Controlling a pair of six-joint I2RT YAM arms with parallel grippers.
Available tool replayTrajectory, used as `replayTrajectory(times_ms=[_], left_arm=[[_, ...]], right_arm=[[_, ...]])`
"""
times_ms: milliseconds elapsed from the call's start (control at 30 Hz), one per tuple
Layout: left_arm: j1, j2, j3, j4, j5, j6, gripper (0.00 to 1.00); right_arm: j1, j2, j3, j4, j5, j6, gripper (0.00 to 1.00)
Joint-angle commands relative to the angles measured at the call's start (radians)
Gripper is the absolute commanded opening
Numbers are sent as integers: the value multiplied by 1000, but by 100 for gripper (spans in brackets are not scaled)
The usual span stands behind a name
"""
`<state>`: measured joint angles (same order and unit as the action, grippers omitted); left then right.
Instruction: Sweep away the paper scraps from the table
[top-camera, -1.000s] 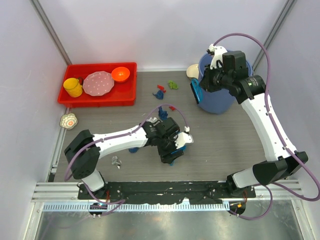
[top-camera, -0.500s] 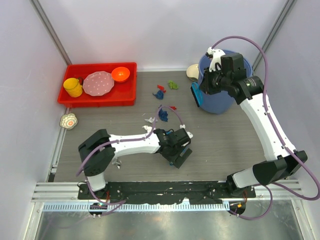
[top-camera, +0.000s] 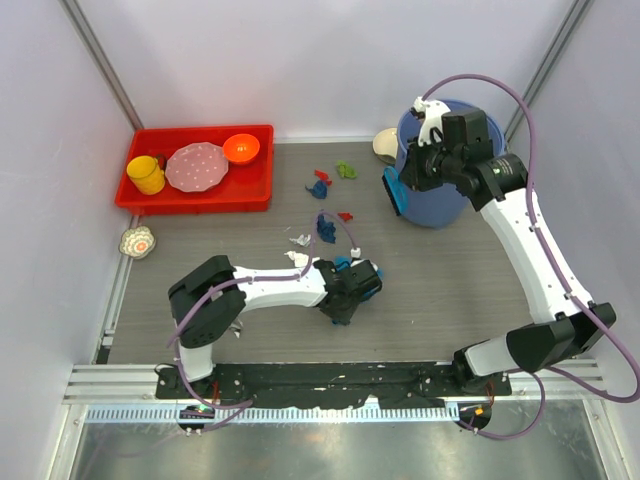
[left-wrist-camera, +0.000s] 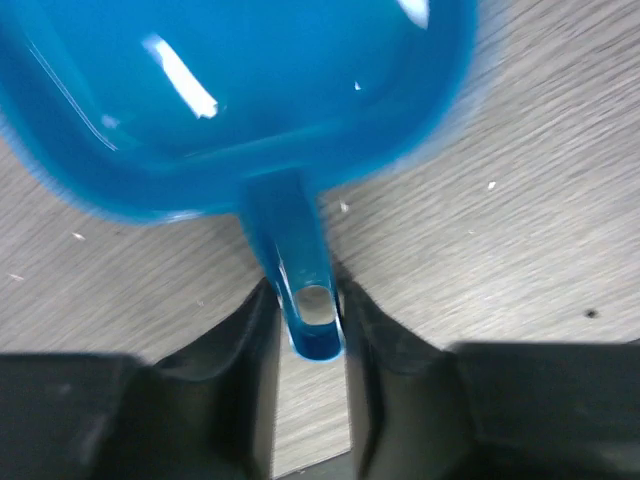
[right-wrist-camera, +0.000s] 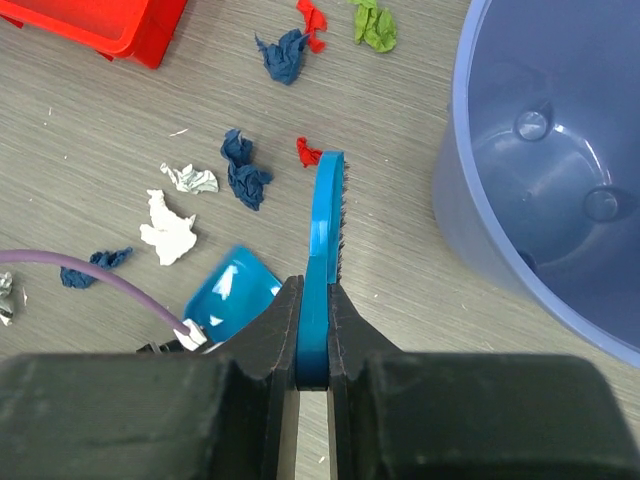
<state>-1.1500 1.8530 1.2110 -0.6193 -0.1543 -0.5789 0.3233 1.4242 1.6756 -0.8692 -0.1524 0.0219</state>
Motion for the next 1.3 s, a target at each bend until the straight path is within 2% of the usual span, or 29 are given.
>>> replayTrajectory(times_ms=[0,33,67,200,333,367,433,467,633,800,867,933,1133,1167,1233,1267], left_arm=[[9,22,-17,29,-11,-30,13],[12,20,-22,30,-11,-38,3],[13,18,-27,33,-11,-42,0],[27,-12,-41,39,5,-29,0],[36,-78,-24,33,28,80,0],[41,-95,-15,32,53,176,0],[59,-112,25,-6,84,267,0],[65,-123,38,-25,85,374,0],[136,-184,130,-273,19,657,0],[435,-329,88,-382,151,702,0],[543,-444,78,-376,185,737,0],[594,-565,73,-367,184,757,0],[858,-698,111,-427,164,792,0],[947,-709,96,-430,164,818,0],[1045,-713,75,-416,164,846,0],[1143,-713,55,-402,174,869,0]], right_arm=[[-1,-60,3,24,-13,-16,1],[-1,-62,1,22,-13,-16,1],[-1,-68,1,22,-15,-16,1],[-1,-84,-4,26,-24,-13,1],[-1,-93,15,12,-30,4,1],[-1,-94,22,9,-33,12,1],[-1,-102,53,9,-39,41,1],[-3,-107,65,12,-44,49,1],[0,-148,148,61,-36,116,1],[10,-209,132,156,-30,190,1],[35,-218,109,205,-65,211,1],[75,-211,75,232,-97,236,1],[432,-124,-91,373,-182,216,1],[475,-99,-109,386,-170,211,1],[602,7,-128,388,-136,191,1],[643,48,-129,389,-134,181,1]])
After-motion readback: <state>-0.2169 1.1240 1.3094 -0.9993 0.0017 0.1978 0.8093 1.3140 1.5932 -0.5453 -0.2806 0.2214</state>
